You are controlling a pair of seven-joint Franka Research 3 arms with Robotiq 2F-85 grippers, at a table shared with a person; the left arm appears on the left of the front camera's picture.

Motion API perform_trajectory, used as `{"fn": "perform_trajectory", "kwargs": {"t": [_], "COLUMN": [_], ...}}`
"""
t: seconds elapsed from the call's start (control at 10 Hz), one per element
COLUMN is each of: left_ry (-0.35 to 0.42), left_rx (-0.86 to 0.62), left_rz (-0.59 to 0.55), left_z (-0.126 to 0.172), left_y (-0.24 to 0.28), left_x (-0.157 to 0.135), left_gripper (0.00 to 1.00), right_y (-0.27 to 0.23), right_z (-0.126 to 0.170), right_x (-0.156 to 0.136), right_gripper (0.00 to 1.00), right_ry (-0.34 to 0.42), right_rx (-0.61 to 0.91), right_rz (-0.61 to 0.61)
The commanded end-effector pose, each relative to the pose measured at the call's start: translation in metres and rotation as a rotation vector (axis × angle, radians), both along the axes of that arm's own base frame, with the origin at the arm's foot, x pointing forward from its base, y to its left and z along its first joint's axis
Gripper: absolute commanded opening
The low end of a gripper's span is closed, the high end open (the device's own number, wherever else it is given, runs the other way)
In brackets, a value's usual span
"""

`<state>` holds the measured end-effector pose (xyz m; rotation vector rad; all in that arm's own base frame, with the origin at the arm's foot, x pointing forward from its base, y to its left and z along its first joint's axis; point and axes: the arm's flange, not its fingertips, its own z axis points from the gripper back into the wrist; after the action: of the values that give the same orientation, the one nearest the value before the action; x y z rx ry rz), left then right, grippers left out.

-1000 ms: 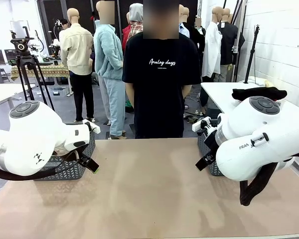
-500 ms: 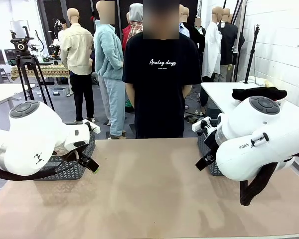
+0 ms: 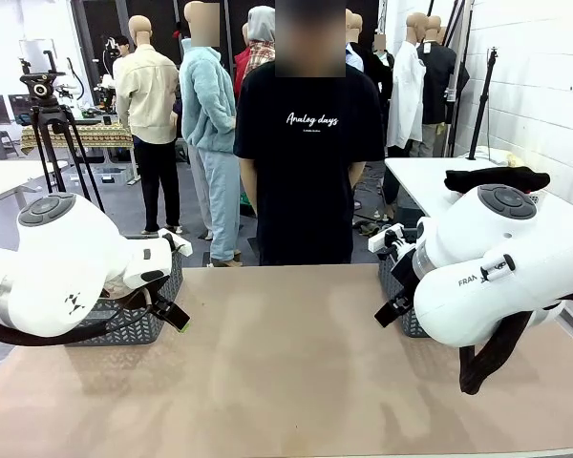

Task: Sort the tops and bottoms.
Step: Lift clothes from the center of the table with your left hand.

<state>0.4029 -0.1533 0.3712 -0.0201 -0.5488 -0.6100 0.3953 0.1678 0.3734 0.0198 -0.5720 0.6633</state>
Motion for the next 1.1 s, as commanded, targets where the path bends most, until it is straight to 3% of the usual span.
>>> {"fn": "perform_trajectory", "kwargs": {"t": [0.0, 1.0], "left_ry": [0.0, 0.0], "left_rx": [-0.002, -0.002], "left_rz": [0.004, 0.004], "left_z": [0.0, 0.0], "left_y": [0.0017, 0.0017], "left_x": [0.0006, 0.0006], "left_gripper": [1.0, 1.0], "right_y": [-0.0001, -0.0001], "right_z": [0.0, 0.0], "right_x": [0.0, 0.0], "right_gripper": [1.0, 1.0], "right_ry": [0.0, 0.0], "right_rx": [0.001, 0.001], "right_rz": [0.0, 0.0]}}
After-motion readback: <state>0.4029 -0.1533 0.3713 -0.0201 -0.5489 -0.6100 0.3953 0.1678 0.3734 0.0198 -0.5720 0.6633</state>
